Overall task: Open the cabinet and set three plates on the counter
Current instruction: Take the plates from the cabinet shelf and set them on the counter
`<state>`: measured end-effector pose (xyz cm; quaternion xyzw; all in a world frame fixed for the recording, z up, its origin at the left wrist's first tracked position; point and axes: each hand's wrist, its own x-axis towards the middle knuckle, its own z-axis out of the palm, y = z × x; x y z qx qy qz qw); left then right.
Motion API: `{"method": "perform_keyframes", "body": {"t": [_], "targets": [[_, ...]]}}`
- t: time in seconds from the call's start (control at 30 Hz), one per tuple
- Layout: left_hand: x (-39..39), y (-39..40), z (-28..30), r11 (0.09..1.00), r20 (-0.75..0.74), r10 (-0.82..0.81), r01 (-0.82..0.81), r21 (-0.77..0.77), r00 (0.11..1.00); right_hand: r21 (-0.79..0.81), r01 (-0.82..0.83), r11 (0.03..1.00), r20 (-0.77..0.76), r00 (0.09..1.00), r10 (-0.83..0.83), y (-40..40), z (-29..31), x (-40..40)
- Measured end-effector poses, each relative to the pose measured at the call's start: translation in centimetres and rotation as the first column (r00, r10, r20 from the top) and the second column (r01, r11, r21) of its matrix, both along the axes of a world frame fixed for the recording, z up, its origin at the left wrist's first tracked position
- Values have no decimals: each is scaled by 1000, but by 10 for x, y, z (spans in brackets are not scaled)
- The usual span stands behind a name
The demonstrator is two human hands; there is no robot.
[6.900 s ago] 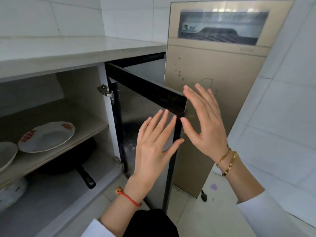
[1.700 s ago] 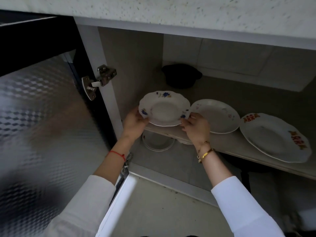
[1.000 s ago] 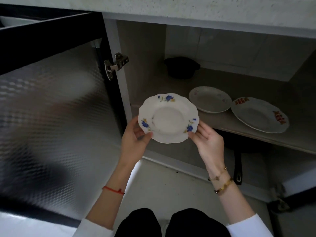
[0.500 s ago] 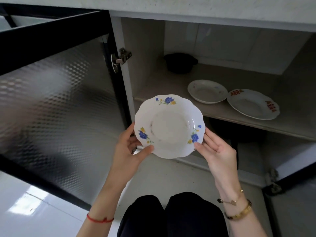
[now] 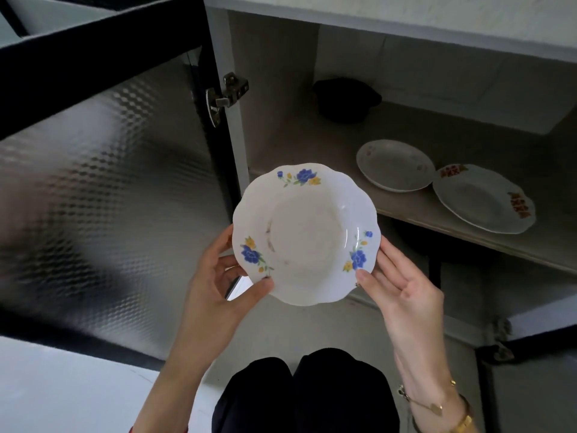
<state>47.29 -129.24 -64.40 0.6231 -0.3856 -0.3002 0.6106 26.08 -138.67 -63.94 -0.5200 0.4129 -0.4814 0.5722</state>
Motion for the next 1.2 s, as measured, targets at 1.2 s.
{"method": "perform_keyframes", "body": {"t": [1.2], "targets": [[-25, -55, 483, 978, 85, -59, 41, 205, 995, 112, 97, 989, -189, 979, -75, -45, 478, -24]]}}
